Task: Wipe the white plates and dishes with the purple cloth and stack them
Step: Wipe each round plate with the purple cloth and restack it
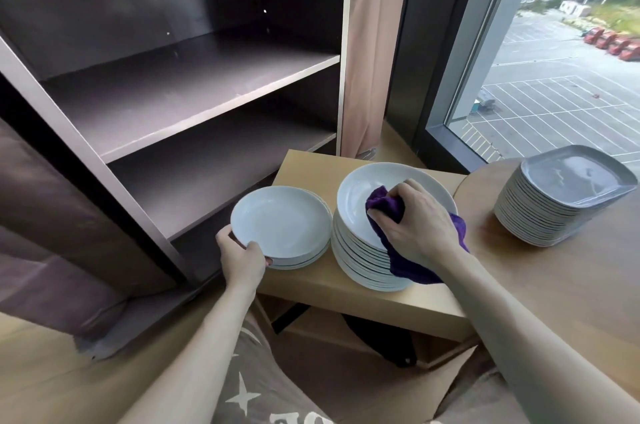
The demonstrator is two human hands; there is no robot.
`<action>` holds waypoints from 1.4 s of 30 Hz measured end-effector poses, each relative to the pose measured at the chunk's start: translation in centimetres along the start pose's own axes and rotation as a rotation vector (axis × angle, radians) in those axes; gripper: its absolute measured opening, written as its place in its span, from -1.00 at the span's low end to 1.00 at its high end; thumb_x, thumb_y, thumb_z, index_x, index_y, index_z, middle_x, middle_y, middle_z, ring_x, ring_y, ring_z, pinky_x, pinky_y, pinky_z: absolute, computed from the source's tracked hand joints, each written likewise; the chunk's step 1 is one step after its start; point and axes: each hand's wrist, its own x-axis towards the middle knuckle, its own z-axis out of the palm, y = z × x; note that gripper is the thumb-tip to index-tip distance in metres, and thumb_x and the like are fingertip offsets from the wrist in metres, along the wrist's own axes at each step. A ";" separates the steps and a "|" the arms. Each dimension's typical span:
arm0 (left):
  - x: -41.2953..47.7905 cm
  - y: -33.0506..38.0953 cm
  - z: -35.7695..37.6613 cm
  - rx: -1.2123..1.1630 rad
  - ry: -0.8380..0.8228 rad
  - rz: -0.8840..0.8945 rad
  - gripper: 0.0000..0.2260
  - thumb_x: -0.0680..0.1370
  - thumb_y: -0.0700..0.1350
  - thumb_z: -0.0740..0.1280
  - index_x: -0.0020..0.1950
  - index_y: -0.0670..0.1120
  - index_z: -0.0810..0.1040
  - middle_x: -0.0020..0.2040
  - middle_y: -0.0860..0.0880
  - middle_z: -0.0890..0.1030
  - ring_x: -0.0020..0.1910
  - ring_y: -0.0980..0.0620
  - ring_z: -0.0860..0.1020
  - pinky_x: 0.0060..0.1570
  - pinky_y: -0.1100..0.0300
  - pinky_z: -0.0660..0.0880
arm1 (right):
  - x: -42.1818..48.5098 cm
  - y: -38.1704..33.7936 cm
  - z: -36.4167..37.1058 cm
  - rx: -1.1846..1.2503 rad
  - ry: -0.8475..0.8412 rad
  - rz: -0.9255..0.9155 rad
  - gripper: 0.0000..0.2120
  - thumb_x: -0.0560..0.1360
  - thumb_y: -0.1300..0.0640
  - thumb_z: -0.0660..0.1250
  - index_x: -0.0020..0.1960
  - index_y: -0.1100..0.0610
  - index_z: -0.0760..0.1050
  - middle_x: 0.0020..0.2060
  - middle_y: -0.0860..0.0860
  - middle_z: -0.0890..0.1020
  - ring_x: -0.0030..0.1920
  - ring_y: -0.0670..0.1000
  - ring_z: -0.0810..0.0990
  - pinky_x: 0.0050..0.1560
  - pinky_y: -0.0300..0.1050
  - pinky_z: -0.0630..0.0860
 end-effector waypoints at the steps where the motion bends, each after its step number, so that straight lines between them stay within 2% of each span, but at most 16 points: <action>1: 0.1 -0.4 0.1 0.010 0.000 -0.008 -0.52 0.55 -0.39 0.22 0.39 0.00 0.31 0.14 0.06 0.46 -0.03 -0.02 0.60 -0.42 0.26 0.57 | 0.0 0.0 0.0 0.000 -0.003 0.001 -0.70 0.52 -0.27 0.37 -0.04 -0.04 0.47 -0.11 -0.17 0.51 -0.12 -0.06 0.52 -0.16 -0.05 0.56; 4: 0.1 -1.5 0.4 0.019 0.014 -0.031 -0.52 0.56 -0.40 0.21 0.38 0.02 0.28 0.09 0.10 0.44 0.00 0.02 0.57 -0.40 0.23 0.59 | 0.0 -0.1 0.0 0.002 -0.011 0.003 -0.70 0.52 -0.26 0.37 -0.04 -0.05 0.47 -0.10 -0.17 0.51 -0.12 -0.06 0.52 -0.16 -0.05 0.54; 9: -0.5 -1.8 1.1 0.102 0.073 -0.049 -0.51 0.55 -0.38 0.22 0.41 0.00 0.29 0.37 -0.10 0.38 0.14 -0.17 0.55 0.04 -0.19 0.65 | -0.1 -0.1 0.0 -0.001 -0.012 0.002 -0.71 0.52 -0.26 0.37 -0.03 -0.06 0.45 -0.11 -0.17 0.51 -0.12 -0.06 0.51 -0.20 -0.09 0.49; 12: -0.6 -2.1 1.2 0.148 0.068 -0.037 -0.53 0.60 -0.33 0.28 0.46 -0.03 0.29 0.41 -0.11 0.36 0.06 -0.19 0.62 -0.17 -0.02 0.69 | 0.0 -0.2 0.0 -0.004 -0.023 0.015 -0.69 0.52 -0.28 0.35 -0.05 -0.05 0.44 -0.12 -0.17 0.49 -0.14 -0.06 0.51 -0.20 -0.07 0.50; 15: -0.4 -2.2 0.9 0.148 -0.002 -0.044 -0.48 0.65 -0.18 0.33 0.56 -0.04 0.23 0.42 -0.10 0.41 -0.16 -0.07 0.70 -0.35 0.21 0.63 | 0.0 -0.3 -0.2 -0.005 -0.033 0.024 -0.69 0.52 -0.28 0.33 -0.07 -0.04 0.43 -0.13 -0.16 0.48 -0.15 -0.05 0.51 -0.23 -0.06 0.45; 17: -0.2 -2.0 0.7 0.145 -0.087 -0.050 -0.41 0.65 -0.12 0.32 0.63 -0.02 0.14 0.39 -0.08 0.45 -0.28 0.01 0.70 -0.37 0.22 0.62 | -0.1 -0.3 -0.4 -0.004 -0.043 0.013 -0.72 0.53 -0.26 0.31 -0.06 -0.05 0.42 -0.12 -0.16 0.48 -0.14 -0.03 0.51 -0.22 -0.08 0.40; 20: 0.2 -1.6 0.2 0.172 -0.208 -0.100 -0.29 0.66 -0.09 0.31 0.67 0.10 -0.06 0.29 -0.08 0.53 -0.29 -0.03 0.70 -0.39 0.18 0.60 | -0.2 -0.2 -0.9 -0.037 -0.099 -0.029 -0.71 0.54 -0.27 0.20 0.00 -0.06 0.45 -0.07 -0.15 0.50 -0.06 0.02 0.52 -0.01 -0.04 0.33; 25: 1.2 -1.6 -1.0 0.313 -0.353 -0.165 -0.10 0.64 -0.12 0.33 0.64 0.18 -0.34 0.38 -0.09 0.46 -0.06 -0.07 0.69 -0.30 0.16 0.63 | -0.9 0.5 -1.8 -0.196 -0.284 -0.072 -0.46 0.48 -0.44 0.06 0.36 -0.24 0.38 0.27 -0.19 0.46 0.20 0.05 0.48 0.15 0.04 0.24; 27: 1.1 -1.3 -1.0 0.419 -0.363 -0.176 -0.08 0.62 -0.09 0.36 0.65 0.11 -0.32 0.55 -0.14 0.28 0.19 -0.15 0.61 -0.01 0.01 0.65 | -1.2 0.5 -1.9 -0.222 -0.322 -0.065 -0.39 0.46 -0.46 0.07 0.44 -0.27 0.30 0.33 -0.17 0.42 0.23 0.08 0.47 0.20 0.07 0.27; 29: 0.9 -0.8 -0.6 0.693 -0.248 -0.068 -0.08 0.58 -0.01 0.40 0.68 -0.03 -0.22 0.66 -0.16 -0.03 0.51 -0.26 0.29 0.40 -0.16 0.40 | -1.4 0.3 -1.9 -0.240 -0.334 -0.053 -0.40 0.45 -0.41 0.08 0.44 -0.26 0.28 0.32 -0.14 0.43 0.19 0.10 0.49 0.18 0.07 0.30; 31: 0.0 0.1 0.5 0.785 -0.074 0.199 -0.14 0.55 0.02 0.41 0.67 -0.10 -0.05 0.66 -0.12 -0.04 0.56 -0.25 0.13 0.47 -0.20 0.26 | -1.4 0.1 -1.9 -0.248 -0.337 -0.037 -0.43 0.43 -0.34 0.09 0.41 -0.22 0.31 0.27 -0.12 0.46 0.09 0.09 0.49 0.11 0.04 0.33; 32: -0.5 0.9 1.4 0.720 -0.077 0.319 -0.19 0.56 0.03 0.40 0.66 -0.10 0.02 0.65 -0.10 0.03 0.56 -0.22 0.13 0.48 -0.19 0.25 | -1.3 0.1 -1.9 -0.243 -0.340 -0.029 -0.44 0.42 -0.32 0.10 0.39 -0.20 0.34 0.23 -0.11 0.47 0.03 0.08 0.49 0.09 0.03 0.35; 34: -1.8 2.8 3.7 0.506 -0.285 0.405 -0.29 0.61 0.07 0.35 0.66 -0.02 0.07 0.65 -0.02 0.12 0.60 -0.08 0.12 0.53 -0.12 0.22 | -1.0 -0.1 -2.0 -0.230 -0.355 -0.011 -0.45 0.40 -0.31 0.11 0.34 -0.17 0.38 0.16 -0.11 0.48 -0.02 0.07 0.49 0.06 0.04 0.40; 36: -3.1 4.5 6.1 0.312 -0.549 0.332 -0.31 0.63 0.18 0.27 0.68 0.08 0.02 0.67 0.09 0.08 0.63 0.04 0.08 0.58 -0.07 0.14 | -0.7 -0.3 -2.1 -0.217 -0.370 0.006 -0.47 0.39 -0.31 0.11 0.29 -0.15 0.41 0.10 -0.11 0.47 -0.03 0.07 0.52 0.03 0.03 0.44; 38: -4.0 6.0 8.3 0.165 -0.696 0.228 -0.31 0.63 0.23 0.20 0.68 0.17 -0.04 0.68 0.12 0.05 0.64 0.07 0.06 0.60 -0.07 0.10 | -0.7 -0.3 -2.2 -0.214 -0.370 0.011 -0.49 0.39 -0.31 0.12 0.27 -0.15 0.42 0.08 -0.12 0.47 -0.03 0.06 0.54 -0.02 0.01 0.45; 42: -5.5 6.5 10.5 0.071 -0.753 0.148 -0.34 0.62 0.12 0.19 0.67 0.19 -0.01 0.64 0.11 0.17 0.59 0.06 0.19 0.57 0.00 0.18 | -1.2 0.0 -2.3 -0.215 -0.345 0.011 -0.57 0.43 -0.29 0.19 0.21 -0.12 0.45 0.03 -0.14 0.47 -0.07 0.03 0.53 -0.08 -0.02 0.46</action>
